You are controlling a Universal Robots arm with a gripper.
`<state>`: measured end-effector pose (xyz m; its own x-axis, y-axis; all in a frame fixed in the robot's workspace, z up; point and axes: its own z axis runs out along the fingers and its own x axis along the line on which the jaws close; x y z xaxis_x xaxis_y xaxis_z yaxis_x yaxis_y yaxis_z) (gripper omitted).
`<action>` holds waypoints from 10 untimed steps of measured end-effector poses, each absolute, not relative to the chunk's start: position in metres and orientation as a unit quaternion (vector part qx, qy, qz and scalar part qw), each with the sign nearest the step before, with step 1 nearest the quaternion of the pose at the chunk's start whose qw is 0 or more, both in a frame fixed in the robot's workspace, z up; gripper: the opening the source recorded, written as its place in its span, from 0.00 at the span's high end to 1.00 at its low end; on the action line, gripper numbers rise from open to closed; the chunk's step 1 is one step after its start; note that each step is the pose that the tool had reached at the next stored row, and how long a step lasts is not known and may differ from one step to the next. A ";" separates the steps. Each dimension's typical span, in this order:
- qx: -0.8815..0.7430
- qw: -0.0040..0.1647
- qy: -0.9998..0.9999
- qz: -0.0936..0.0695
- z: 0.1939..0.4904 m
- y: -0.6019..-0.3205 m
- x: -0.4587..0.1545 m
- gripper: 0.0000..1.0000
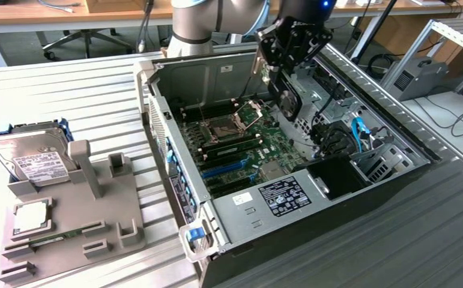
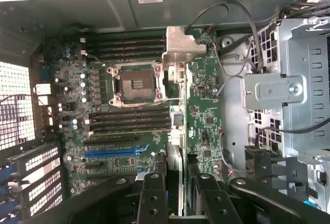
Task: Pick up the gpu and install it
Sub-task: 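Pick up the gpu and move the gpu toward the slot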
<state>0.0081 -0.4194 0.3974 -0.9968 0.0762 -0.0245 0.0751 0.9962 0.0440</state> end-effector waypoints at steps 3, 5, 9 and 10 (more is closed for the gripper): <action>0.038 0.013 0.999 0.022 0.396 -0.418 0.008 0.74; 0.038 0.013 0.999 0.021 0.396 -0.417 0.008 0.74; 0.038 0.013 0.999 0.022 0.393 -0.414 0.008 0.74; 0.038 0.013 0.999 0.022 0.393 -0.414 0.008 0.74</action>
